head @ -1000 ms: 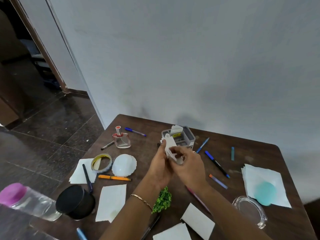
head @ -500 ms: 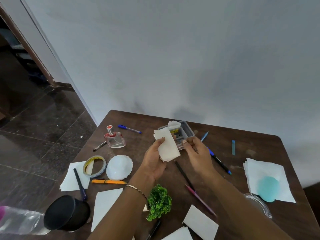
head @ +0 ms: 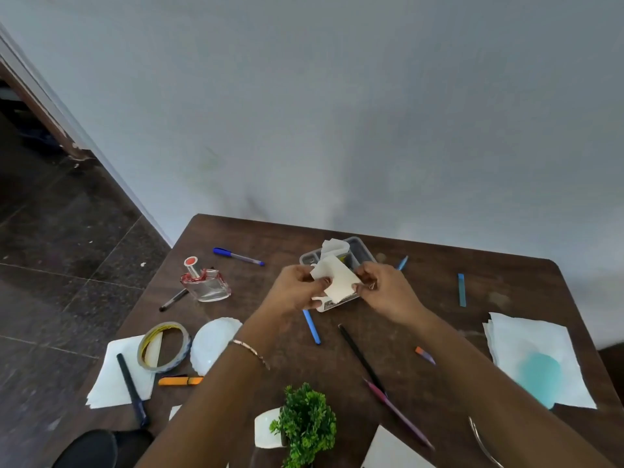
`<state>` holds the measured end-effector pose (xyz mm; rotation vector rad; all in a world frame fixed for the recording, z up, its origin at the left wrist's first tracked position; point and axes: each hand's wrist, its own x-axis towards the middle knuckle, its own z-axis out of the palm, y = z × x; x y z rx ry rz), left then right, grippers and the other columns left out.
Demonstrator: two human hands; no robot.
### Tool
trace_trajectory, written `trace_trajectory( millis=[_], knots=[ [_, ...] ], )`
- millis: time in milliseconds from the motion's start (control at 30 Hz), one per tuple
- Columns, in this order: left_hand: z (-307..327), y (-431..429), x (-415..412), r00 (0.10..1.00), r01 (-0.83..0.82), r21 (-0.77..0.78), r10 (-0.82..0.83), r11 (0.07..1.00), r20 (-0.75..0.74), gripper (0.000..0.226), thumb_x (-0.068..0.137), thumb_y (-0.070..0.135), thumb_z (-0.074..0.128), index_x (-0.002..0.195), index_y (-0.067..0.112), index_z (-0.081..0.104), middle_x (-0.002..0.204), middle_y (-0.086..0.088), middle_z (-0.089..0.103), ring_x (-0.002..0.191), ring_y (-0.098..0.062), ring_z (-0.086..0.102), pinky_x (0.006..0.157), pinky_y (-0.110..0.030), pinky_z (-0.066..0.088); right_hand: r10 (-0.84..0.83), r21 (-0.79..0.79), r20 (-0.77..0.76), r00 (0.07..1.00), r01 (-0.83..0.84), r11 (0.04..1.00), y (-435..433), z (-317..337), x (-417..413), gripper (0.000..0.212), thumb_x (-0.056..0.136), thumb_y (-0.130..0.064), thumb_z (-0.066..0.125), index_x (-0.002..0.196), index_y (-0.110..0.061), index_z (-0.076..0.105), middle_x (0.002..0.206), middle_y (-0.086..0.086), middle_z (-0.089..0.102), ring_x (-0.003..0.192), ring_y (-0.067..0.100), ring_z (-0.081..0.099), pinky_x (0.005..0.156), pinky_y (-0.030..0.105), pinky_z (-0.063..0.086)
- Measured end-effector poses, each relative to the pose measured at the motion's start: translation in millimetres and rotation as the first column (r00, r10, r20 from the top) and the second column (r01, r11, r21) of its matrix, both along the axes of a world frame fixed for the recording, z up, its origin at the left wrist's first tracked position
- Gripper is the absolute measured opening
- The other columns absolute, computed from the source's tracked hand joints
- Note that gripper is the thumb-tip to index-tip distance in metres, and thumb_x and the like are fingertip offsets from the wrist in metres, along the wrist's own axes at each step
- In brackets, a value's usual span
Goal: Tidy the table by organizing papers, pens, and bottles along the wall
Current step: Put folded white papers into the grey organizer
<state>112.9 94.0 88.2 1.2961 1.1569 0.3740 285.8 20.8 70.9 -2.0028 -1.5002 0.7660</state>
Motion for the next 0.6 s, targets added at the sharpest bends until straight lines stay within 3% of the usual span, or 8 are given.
trace_trajectory(
  millis=[133,233,300,433,600],
  knots=[
    [5,31,19,0.985,0.102,0.101,-0.086,0.99,-0.148,0.031,0.089,0.011,0.065,0.117,0.001,0.059,0.094,-0.012,0.069,0.066,-0.011,0.069,0.055,-0.02,0.057,0.084,0.003,0.093,0.992,-0.085,0.996,30,4,16,0.028,0.089,-0.016,0.063,0.117,-0.013,0.061,0.117,0.002,0.066,0.106,0.017,0.061,0.089,0.032,0.05],
    [2,49,33,0.97,0.129,0.147,-0.094,0.981,-0.225,0.036,0.087,0.014,0.067,0.119,0.0,0.057,0.102,-0.017,0.07,0.075,-0.021,0.073,0.061,-0.027,0.06,0.145,-0.042,0.122,0.982,-0.141,0.989,52,3,25,0.032,0.089,-0.017,0.063,0.12,-0.017,0.059,0.119,0.002,0.066,0.11,0.02,0.06,0.094,0.041,0.05],
    [1,59,40,0.95,0.187,0.191,-0.127,0.964,-0.286,0.036,0.087,0.017,0.065,0.119,0.001,0.059,0.097,-0.018,0.072,0.078,-0.023,0.073,0.065,-0.031,0.061,0.152,-0.05,0.128,0.98,-0.146,0.988,63,0,29,0.031,0.088,-0.017,0.062,0.119,-0.018,0.057,0.118,0.0,0.065,0.108,0.019,0.06,0.093,0.041,0.05],
    [7,76,48,0.862,0.337,0.299,-0.165,0.893,-0.479,0.026,0.088,0.022,0.059,0.108,0.006,0.062,0.084,-0.012,0.074,0.078,-0.023,0.073,0.077,-0.04,0.059,0.145,-0.014,0.126,0.981,-0.144,0.989,79,-7,34,0.029,0.087,-0.015,0.063,0.115,-0.017,0.058,0.111,0.001,0.067,0.104,0.019,0.06,0.091,0.041,0.05],
    [13,89,50,0.744,0.451,0.395,-0.093,0.801,-0.661,0.021,0.086,0.029,0.054,0.093,0.011,0.064,0.082,-0.004,0.072,0.082,-0.024,0.068,0.076,-0.036,0.055,0.141,0.032,0.154,0.978,-0.148,0.988,91,-17,38,0.031,0.086,-0.014,0.065,0.116,-0.018,0.061,0.111,-0.002,0.07,0.106,0.016,0.061,0.094,0.038,0.048]
  ],
)
